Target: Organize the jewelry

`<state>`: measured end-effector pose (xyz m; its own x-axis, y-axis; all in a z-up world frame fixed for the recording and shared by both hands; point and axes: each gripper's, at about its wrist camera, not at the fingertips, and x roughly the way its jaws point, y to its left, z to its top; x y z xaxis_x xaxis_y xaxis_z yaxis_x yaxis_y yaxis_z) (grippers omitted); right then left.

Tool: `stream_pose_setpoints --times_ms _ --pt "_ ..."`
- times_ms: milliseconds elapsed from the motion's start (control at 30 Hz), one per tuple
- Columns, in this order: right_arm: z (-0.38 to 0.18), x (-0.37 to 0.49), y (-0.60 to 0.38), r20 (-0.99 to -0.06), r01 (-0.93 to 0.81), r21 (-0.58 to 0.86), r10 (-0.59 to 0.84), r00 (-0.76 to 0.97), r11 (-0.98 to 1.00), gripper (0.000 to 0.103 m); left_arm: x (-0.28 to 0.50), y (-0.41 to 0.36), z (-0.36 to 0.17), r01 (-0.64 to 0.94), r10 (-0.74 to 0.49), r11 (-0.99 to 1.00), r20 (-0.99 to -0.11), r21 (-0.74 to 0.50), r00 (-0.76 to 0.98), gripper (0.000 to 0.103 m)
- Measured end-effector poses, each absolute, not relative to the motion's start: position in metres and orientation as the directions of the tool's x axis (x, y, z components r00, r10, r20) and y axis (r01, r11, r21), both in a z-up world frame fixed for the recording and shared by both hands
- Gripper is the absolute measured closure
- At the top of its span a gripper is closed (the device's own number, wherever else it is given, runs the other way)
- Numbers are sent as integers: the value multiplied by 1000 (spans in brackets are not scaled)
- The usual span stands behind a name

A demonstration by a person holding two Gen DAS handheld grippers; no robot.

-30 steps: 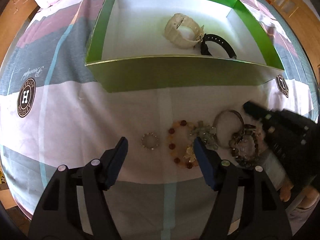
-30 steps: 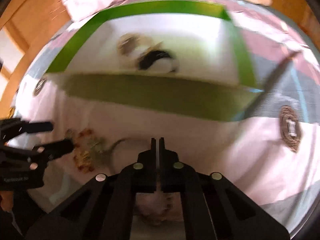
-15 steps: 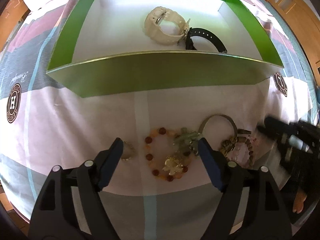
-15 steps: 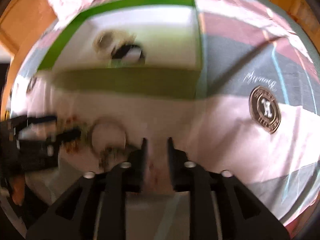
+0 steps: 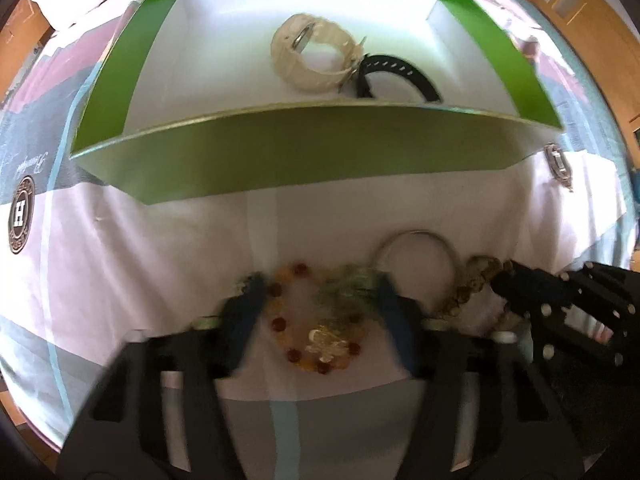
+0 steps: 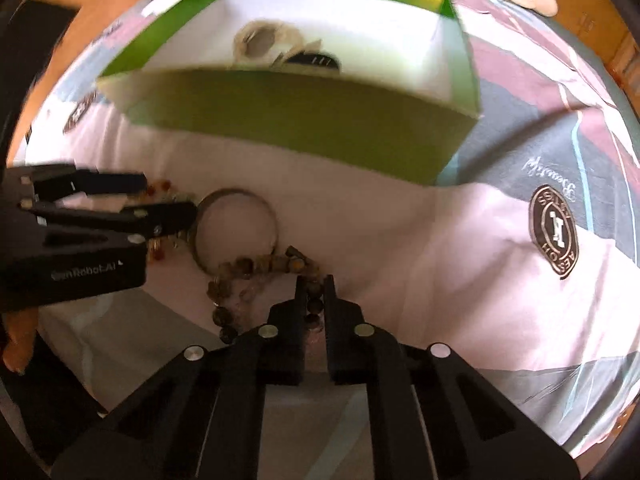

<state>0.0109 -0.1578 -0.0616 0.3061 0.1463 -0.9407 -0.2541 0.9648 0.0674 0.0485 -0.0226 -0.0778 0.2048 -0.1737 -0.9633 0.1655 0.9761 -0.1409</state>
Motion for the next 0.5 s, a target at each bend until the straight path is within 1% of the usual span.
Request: stream_pose_setpoints --times_ms 33,67,100,133,200,333,500 --pt "-57 12 -162 -934 -240 77 155 323 968 95 49 -21 -76 159 -190 974 -961 -159 201 69" --pt "-53 13 -164 -926 -224 89 163 340 971 95 49 -20 -74 154 -192 975 -959 -162 206 74" --pt "-50 14 -168 -920 -213 98 170 353 972 95 49 -19 -73 152 -197 974 -958 -167 211 87" --pt "-45 14 -172 -909 -198 117 185 374 973 95 50 -18 -72 148 -204 973 -955 -174 215 90" --pt "-36 13 -181 -888 -179 153 215 407 972 96 52 -11 -66 131 -206 975 -950 -180 233 90" --pt "-16 16 -196 -838 -159 225 274 471 961 95 55 6 -51 92 -244 969 -931 -228 272 91" --pt "-7 9 -204 -797 -151 242 285 533 958 95 54 31 -29 70 -286 958 -901 -278 327 91"
